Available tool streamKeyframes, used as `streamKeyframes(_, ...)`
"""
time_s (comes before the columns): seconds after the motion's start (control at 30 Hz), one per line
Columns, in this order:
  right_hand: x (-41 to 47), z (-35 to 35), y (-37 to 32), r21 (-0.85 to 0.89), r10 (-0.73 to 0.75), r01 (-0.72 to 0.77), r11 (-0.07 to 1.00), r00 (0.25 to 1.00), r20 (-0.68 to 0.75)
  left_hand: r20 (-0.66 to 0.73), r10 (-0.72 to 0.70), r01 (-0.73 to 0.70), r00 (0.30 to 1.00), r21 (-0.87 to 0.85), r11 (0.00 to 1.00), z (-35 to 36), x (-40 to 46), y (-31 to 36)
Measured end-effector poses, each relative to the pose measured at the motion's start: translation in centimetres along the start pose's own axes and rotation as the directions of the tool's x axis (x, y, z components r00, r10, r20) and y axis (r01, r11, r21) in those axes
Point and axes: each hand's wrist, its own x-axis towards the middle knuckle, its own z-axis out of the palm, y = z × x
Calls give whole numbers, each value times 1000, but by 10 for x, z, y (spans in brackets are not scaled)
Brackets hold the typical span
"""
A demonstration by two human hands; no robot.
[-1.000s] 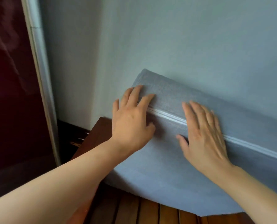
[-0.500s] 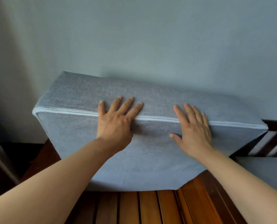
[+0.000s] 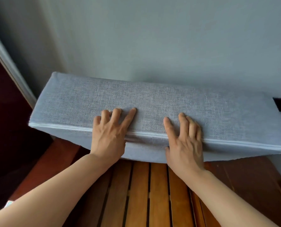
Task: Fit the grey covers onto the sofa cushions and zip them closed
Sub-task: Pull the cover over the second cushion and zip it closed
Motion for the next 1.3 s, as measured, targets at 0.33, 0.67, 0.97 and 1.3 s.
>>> streamKeyframes(0.33, -103, -22, -23, 39, -79, 74, 996, 989, 127, 79, 230, -225, 970, -67, 972, -12, -104, 12)
streamKeyframes(0.67, -175, -19, -35, 3, -149, 151, 988, 966, 212, 172, 175, -168, 970, -54, 984, -7, -184, 32)
streamKeyframes(0.97, -246, 11, -36, -38, -250, 265, 963, 942, 225, 175, 101, -100, 979, -15, 995, 27, -263, 57)
streamKeyframes(1.3, -292, 16, -52, 56, -259, 253, 966, 943, 208, 175, 180, -167, 968, -88, 982, 19, -295, 60)
